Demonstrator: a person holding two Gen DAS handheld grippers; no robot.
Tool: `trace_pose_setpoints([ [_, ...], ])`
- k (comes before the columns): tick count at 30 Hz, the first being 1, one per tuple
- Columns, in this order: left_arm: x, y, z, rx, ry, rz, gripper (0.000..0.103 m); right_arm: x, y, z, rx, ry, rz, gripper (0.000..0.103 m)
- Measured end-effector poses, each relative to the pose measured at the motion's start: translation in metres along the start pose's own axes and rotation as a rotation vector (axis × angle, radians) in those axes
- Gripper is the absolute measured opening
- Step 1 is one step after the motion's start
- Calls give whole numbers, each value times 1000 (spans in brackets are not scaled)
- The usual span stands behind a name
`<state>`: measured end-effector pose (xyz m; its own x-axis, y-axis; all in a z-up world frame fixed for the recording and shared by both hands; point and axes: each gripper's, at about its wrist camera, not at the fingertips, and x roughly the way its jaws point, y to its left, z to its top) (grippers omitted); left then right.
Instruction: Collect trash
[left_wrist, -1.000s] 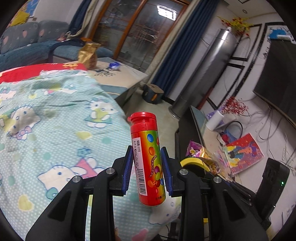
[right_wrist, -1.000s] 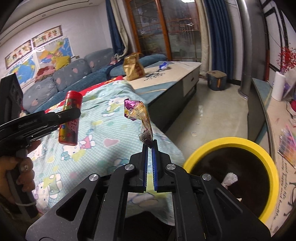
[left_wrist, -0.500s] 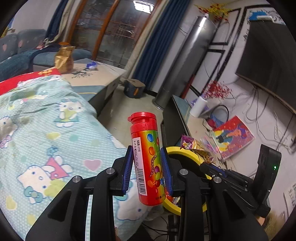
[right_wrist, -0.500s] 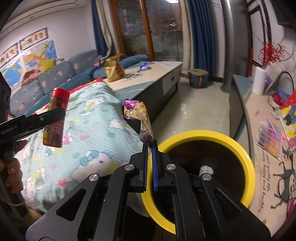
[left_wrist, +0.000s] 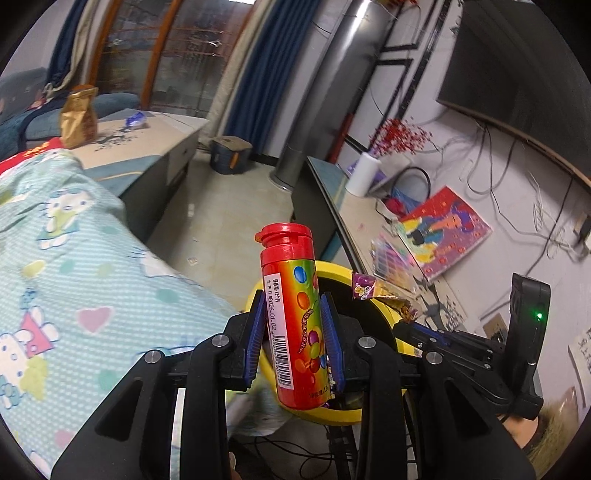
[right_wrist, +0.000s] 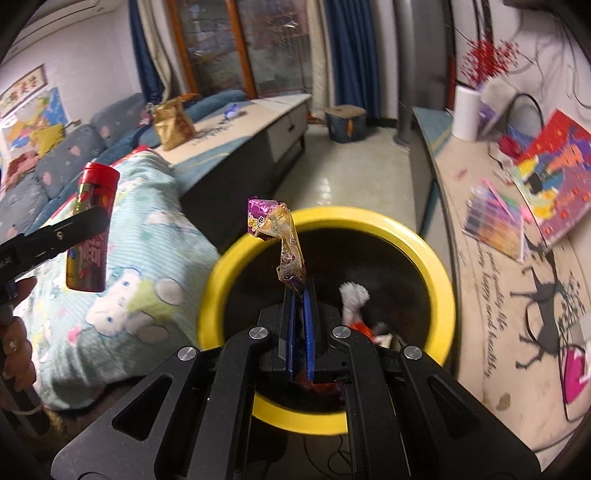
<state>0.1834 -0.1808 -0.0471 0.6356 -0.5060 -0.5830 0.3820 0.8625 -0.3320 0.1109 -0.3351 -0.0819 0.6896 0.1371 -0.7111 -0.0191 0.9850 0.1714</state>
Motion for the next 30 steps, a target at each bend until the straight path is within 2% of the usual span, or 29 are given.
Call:
trace_pose_setpoints([
  [7,32,-31,-4,80,46,-36,29,4,-26,-10,56,41,-42,3],
  [9,43,-40,-4,111,54,-45,29,6,-32,-13,73,54,-60,6],
  [10,47,-43,-4,123,60,-50,30,8,-36,-15,87,64,-68,18],
  [11,56,-48,-4,149,72,-61,31,8,-40,-18,101,67,-79,35],
  [12,61,-52,-5,165,80,-63,40,6,-42,-20,115,61,-95,40],
  [14,67,-55,-7,190,78,-61,57,-1,-45,-22,131,40,-104,42],
  [15,67,-54,-7,187,79,-76,59,-4,-46,-23,131,38,-110,44],
  [16,66,-53,-8,185,80,-81,60,-8,-45,-23,132,28,-121,52],
  [17,63,-52,-9,188,77,-77,67,-13,-45,-24,139,13,-121,60],
  [18,60,-52,-10,191,73,-72,77,-19,-44,-25,152,-9,-115,62],
  [21,40,-48,-13,204,44,-50,92,-35,-37,-25,160,-70,-112,73],
  [23,26,-43,-15,206,18,-14,96,-46,-30,-23,164,-124,-116,86],
  [25,11,-37,-16,201,-7,20,96,-59,-19,-25,162,-188,-117,92],
  [30,-40,-17,-23,182,-116,108,96,-77,8,-31,103,-306,-117,92],
])
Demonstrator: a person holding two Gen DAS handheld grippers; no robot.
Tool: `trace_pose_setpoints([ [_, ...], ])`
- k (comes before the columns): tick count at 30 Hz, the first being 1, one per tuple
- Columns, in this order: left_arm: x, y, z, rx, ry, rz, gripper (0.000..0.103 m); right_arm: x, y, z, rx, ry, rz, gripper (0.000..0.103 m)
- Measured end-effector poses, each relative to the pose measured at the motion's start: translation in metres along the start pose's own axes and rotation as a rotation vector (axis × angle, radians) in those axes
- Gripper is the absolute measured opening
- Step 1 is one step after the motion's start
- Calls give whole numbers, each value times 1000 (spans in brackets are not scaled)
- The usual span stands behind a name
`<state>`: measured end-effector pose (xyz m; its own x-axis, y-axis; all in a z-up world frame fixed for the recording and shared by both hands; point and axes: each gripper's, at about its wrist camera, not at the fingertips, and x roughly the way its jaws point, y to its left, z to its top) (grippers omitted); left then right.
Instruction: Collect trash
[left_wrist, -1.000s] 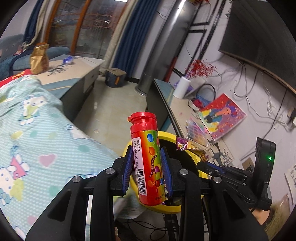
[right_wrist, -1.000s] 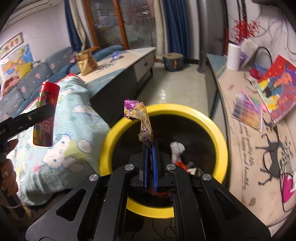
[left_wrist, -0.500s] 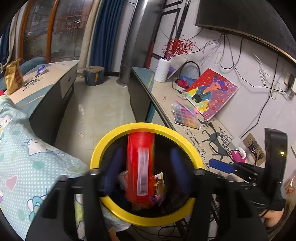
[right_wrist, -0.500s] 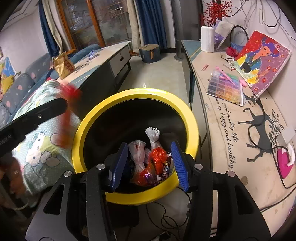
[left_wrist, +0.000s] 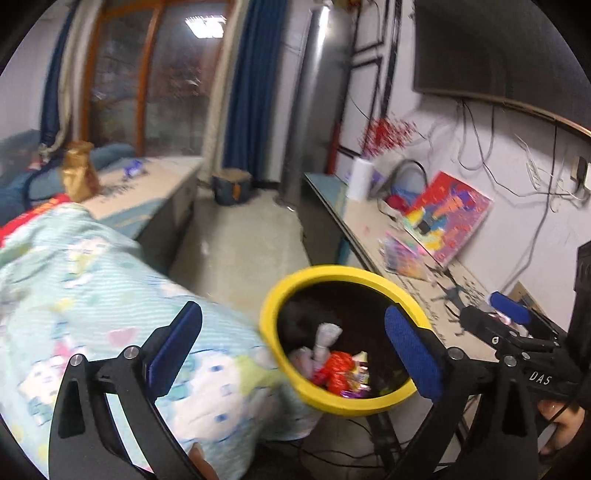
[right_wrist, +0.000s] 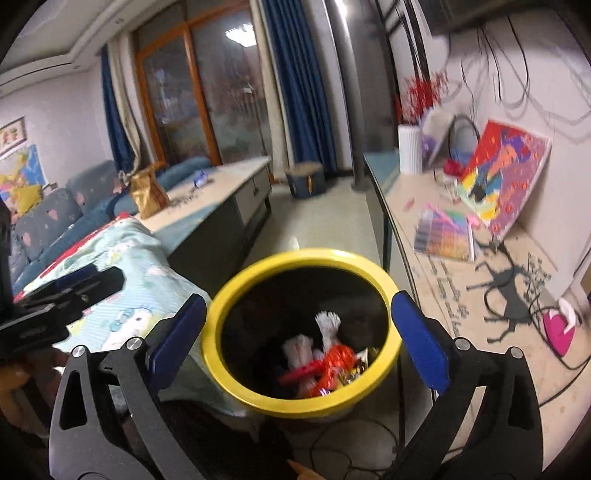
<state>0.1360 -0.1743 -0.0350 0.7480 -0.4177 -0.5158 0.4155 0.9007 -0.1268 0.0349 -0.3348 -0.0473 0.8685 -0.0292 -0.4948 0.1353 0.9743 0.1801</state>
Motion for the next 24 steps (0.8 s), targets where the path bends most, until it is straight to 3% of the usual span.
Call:
trace_pose_setpoints([
  [10,-70,21,-23,-17,-112,161,97,-38,35,-4,-78,-224,39,92],
  [24,-104,26,-32,-29,-175,207,97,-48,54,-9,-131,-267,70,92],
])
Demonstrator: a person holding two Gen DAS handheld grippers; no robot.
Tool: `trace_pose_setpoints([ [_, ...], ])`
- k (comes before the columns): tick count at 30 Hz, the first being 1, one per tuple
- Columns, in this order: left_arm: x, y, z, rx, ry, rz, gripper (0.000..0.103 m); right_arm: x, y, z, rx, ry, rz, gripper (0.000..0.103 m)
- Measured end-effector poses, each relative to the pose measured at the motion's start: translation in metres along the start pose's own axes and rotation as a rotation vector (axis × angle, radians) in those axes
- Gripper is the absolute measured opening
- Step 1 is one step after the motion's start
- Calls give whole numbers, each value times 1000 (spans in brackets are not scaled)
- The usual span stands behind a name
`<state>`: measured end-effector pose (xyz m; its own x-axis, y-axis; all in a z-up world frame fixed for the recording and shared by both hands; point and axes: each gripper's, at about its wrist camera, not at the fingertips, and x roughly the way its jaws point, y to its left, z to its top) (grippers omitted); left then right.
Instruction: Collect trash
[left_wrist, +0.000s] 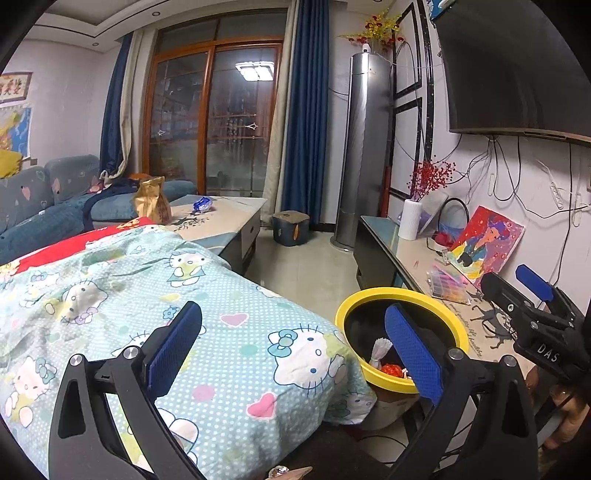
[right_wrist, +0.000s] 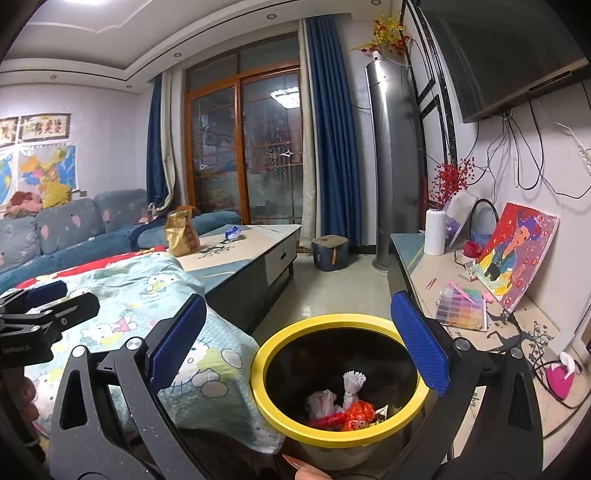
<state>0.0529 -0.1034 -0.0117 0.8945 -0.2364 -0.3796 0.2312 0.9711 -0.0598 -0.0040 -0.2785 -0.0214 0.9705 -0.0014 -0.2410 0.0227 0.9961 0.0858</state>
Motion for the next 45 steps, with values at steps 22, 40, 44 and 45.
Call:
trace_pose_setpoints([
  [22,-3,3,1,-15,-5,1,97,-4,5,0,-20,-14,0,92],
  [40,-5,0,4,-10,-16,4,97,-5,4,0,-21,-15,-3,92],
  [44,-5,-1,5,-11,-16,8,97,-5,3,0,-20,-14,-2,92],
  [45,-5,-1,4,-12,-16,9,97,-5,3,0,-21,-14,-3,92],
])
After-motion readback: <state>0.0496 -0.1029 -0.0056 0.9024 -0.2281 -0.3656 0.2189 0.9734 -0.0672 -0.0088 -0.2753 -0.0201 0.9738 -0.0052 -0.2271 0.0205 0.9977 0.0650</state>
